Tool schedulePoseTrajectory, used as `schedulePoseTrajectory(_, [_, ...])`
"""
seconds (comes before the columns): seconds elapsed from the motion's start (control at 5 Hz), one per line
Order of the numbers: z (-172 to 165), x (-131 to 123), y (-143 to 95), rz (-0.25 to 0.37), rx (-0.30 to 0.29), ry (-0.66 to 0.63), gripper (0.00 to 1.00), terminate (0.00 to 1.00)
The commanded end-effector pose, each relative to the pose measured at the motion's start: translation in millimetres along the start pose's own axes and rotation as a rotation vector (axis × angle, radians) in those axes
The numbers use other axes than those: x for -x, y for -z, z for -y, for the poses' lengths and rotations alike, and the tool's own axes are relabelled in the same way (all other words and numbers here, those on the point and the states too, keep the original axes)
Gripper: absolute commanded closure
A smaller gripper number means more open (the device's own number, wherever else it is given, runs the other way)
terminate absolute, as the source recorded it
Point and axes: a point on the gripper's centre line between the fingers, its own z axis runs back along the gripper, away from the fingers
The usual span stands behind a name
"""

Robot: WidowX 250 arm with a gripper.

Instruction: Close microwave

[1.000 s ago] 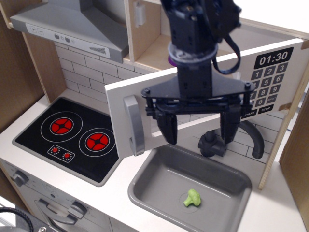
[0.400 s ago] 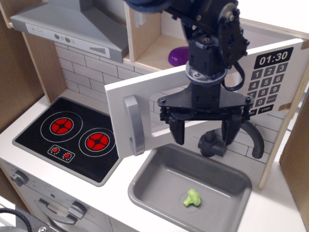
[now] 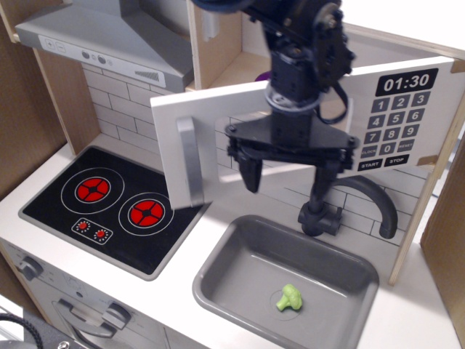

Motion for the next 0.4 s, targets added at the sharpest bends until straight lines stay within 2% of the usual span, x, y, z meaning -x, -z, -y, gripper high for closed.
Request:
schedulePoseTrajectory(0.0, [-12.5,-52.9,-28.3,0.117,0.061,0.137,0.0,0.0])
schedulePoseTrajectory(0.2, [-14.3,-70.0,-33.1,0.138,0.092,0.149,0.0,0.0])
